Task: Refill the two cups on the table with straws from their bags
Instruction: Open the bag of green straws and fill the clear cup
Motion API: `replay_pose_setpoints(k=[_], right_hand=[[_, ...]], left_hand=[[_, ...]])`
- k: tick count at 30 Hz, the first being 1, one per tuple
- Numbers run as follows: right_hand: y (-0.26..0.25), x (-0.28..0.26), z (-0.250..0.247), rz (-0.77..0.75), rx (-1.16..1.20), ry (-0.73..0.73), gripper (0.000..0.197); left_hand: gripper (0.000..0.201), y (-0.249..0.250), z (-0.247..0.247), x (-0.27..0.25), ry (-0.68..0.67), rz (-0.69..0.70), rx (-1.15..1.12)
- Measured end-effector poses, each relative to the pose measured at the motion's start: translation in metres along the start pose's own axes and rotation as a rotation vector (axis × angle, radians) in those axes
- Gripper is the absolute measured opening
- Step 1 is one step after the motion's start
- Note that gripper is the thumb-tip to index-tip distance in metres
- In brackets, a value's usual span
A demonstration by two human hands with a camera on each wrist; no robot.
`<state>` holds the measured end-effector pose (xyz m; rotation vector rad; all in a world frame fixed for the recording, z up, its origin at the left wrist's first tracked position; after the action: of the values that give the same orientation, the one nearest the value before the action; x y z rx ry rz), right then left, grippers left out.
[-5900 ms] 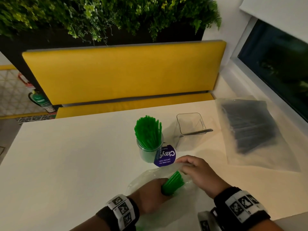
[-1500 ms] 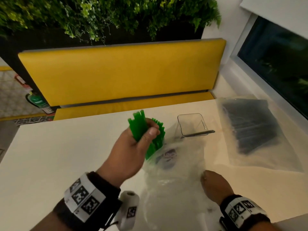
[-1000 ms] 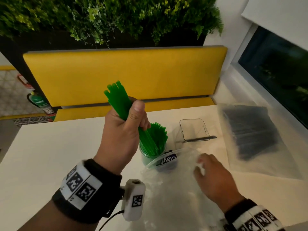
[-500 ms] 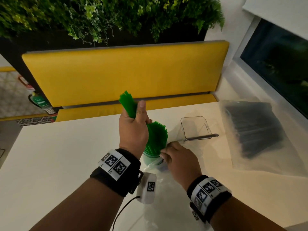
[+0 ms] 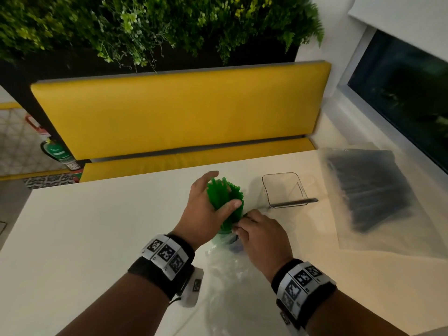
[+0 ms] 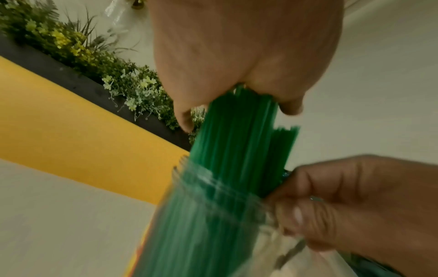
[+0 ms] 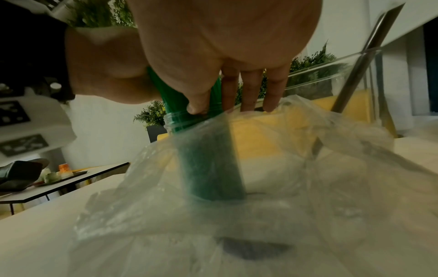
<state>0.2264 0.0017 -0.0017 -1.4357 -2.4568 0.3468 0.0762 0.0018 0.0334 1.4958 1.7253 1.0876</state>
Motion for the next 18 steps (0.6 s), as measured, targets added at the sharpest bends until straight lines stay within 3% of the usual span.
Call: replay_pose_setpoints(k=[3, 5, 7, 9, 10, 12, 13, 15, 18], right_hand=[[0.001, 0.001, 0.000, 0.000, -0.008, 0.005, 0.016], [0.001, 0.001, 0.002, 0.005, 0.007, 0.006, 0.019], [0.003, 0.002, 0.005, 0.016, 0.017, 0.006, 0.018], [0.003, 0.002, 0.007, 0.012, -0.002, -0.014, 0.015], [0.003, 0.002, 0.006, 0.008, -0.019, -0.021, 0.015], [0.000, 0.001, 0.002, 0.001, -0.051, -0.012, 0.011], [-0.001, 0.001, 0.000, -0.001, -0.056, 0.001, 0.010], [-0.003, 0.001, -0.002, -0.004, -0.057, 0.023, 0.011], [-0.002, 0.001, 0.000, -0.016, -0.090, 0.023, 0.010]], left_hand=[[0.101, 0.018, -0.017, -0.006, -0.147, -0.026, -0.011], [0.121, 0.047, -0.038, -0.009, -0.135, 0.033, -0.010], [0.114, 0.083, -0.051, -0.004, -0.017, 0.177, 0.138], [0.093, 0.108, -0.039, 0.002, 0.078, 0.339, 0.458], [0.086, 0.105, -0.020, 0.007, 0.051, 0.359, 0.653], [0.077, 0.068, 0.026, 0.010, -0.171, 0.288, 0.954], [0.074, 0.049, 0.040, 0.008, -0.271, 0.250, 1.007], [0.072, 0.041, 0.045, 0.010, -0.314, 0.258, 0.960], [0.065, 0.065, 0.032, 0.014, -0.151, 0.365, 0.861]])
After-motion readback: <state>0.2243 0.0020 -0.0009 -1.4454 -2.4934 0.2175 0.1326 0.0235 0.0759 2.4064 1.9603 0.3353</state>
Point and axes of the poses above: each hand's wrist, its own x-axis towards the middle knuckle, its own z-axis out of the palm, y = z × x, the point moved 9 cm from there along x, towards the middle knuckle
